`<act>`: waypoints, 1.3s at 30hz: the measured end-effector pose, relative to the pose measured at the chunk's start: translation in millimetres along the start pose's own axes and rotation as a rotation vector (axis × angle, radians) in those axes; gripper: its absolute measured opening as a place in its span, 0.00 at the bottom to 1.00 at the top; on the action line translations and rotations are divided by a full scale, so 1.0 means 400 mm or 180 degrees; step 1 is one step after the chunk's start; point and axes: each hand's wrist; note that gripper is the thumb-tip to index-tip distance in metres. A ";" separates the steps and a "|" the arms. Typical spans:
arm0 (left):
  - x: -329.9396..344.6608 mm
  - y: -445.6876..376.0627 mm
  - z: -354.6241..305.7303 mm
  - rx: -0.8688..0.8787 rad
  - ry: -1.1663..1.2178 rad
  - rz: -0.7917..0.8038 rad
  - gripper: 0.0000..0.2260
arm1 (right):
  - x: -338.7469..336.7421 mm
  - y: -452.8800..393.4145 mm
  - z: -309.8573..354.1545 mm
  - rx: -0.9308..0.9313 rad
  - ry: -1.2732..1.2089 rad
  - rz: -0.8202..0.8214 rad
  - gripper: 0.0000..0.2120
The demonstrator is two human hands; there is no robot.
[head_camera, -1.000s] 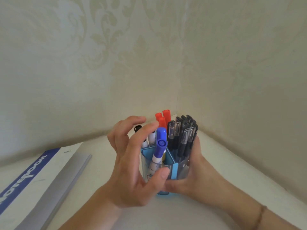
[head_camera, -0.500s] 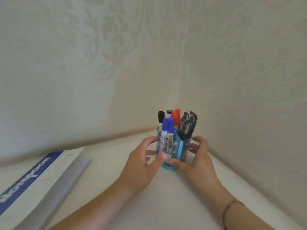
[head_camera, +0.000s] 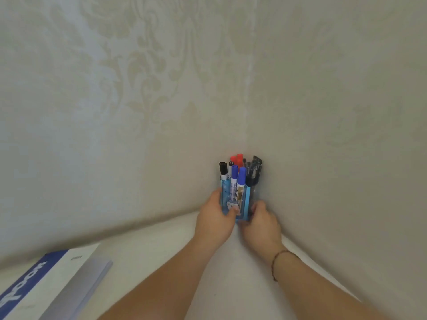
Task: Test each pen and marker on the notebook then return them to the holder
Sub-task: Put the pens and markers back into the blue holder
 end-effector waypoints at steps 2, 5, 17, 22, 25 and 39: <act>0.001 -0.015 -0.001 -0.0058 -0.0040 0.0112 0.20 | 0.023 0.001 0.006 -0.0022 0.0306 -0.0045 0.14; -0.038 -0.008 -0.035 0.0090 -0.0708 0.0492 0.18 | 0.030 -0.001 -0.007 -0.0031 0.0320 0.0211 0.16; -0.774 0.261 -0.152 0.0151 -0.3324 0.1294 0.20 | -0.031 0.379 0.271 -0.1749 -0.0896 0.0344 0.09; -0.929 0.450 0.056 -0.0752 -0.3244 0.1959 0.24 | 0.031 0.642 0.446 -0.3207 -0.0159 0.1231 0.24; -0.928 0.495 0.101 -0.0283 -0.3037 0.1485 0.20 | 0.058 0.690 0.470 -0.3138 0.0712 0.1835 0.31; -0.516 0.484 0.030 0.1284 -0.2953 0.1462 0.19 | -0.134 0.397 0.074 -0.1583 0.1507 0.1106 0.40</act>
Point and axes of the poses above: each hand's wrist, its own y-axis away from the middle knuckle, its own x-axis out of the palm, z = x × y, and after that the axes turned 7 degrees about y, right-handed
